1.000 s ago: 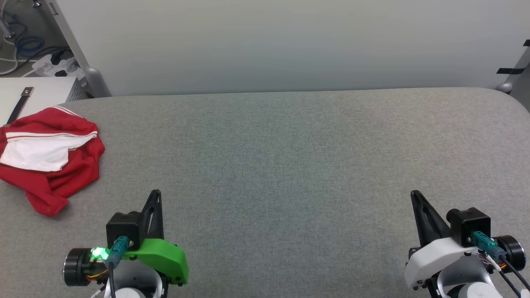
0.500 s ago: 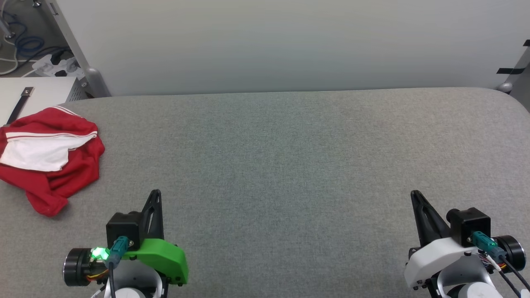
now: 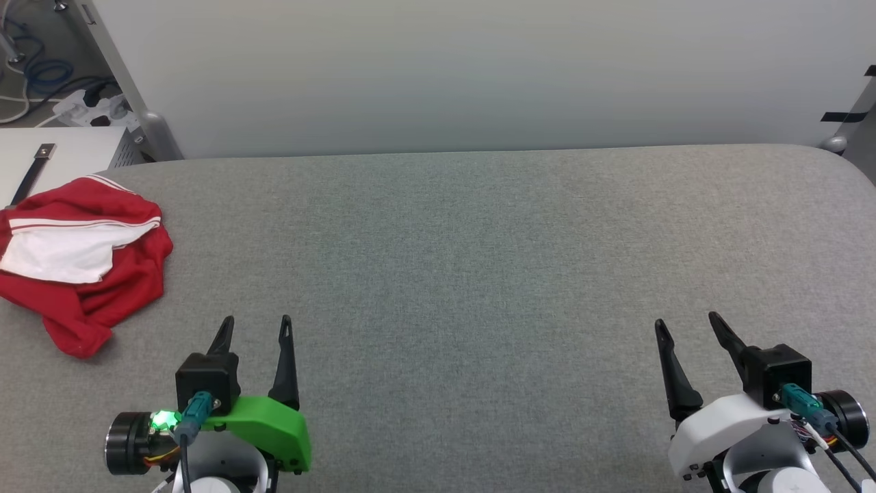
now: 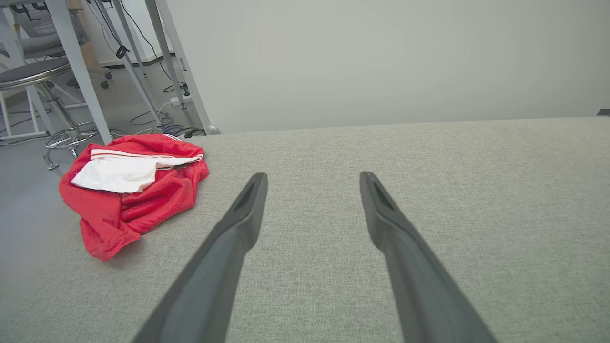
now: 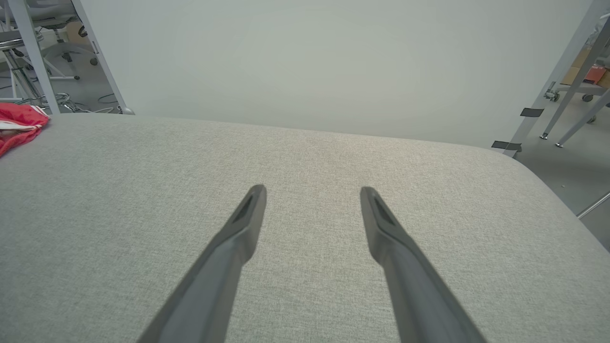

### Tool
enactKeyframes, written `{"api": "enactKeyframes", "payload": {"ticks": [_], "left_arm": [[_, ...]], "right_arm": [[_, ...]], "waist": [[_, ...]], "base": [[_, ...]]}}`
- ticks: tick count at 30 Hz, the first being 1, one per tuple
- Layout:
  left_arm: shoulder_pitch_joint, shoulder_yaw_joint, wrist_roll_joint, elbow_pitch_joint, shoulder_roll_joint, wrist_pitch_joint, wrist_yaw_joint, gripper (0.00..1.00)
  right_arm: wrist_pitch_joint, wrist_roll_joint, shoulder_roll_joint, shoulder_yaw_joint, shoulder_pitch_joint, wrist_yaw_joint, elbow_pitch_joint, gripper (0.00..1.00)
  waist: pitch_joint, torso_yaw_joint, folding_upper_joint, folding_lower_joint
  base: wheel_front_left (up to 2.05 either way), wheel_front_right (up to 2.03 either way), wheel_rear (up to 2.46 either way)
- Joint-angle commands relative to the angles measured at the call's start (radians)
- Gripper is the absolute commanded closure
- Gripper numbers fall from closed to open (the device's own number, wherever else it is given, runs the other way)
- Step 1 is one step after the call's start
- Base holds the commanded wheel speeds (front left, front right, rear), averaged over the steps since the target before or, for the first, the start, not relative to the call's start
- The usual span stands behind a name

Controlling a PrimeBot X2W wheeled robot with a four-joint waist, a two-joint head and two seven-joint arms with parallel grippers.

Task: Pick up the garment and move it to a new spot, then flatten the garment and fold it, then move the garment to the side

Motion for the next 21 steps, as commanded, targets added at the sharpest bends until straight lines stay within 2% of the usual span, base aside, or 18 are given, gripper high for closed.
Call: {"api": "enactKeyframes", "payload": {"ticks": [1,21], "left_arm": [[-0.002,-0.002,-0.007,0.006,0.000,-0.010,0.001,0.00],[-0.012,-0.009,-0.038,0.025,-0.001,-0.051,-0.003,0.00]], "right_arm": [[-0.010,0.008,0.000,-0.004,-0.001,0.000,0.003,0.00],[-0.050,0.043,0.000,-0.016,-0.013,0.000,0.003,0.00]], "waist": [[0.000,0.000,-0.0001,0.0000],[0.009,0.000,-0.0001,0.0000]], "base": [[0.00,0.00,0.00],[0.00,0.00,0.00]]}}
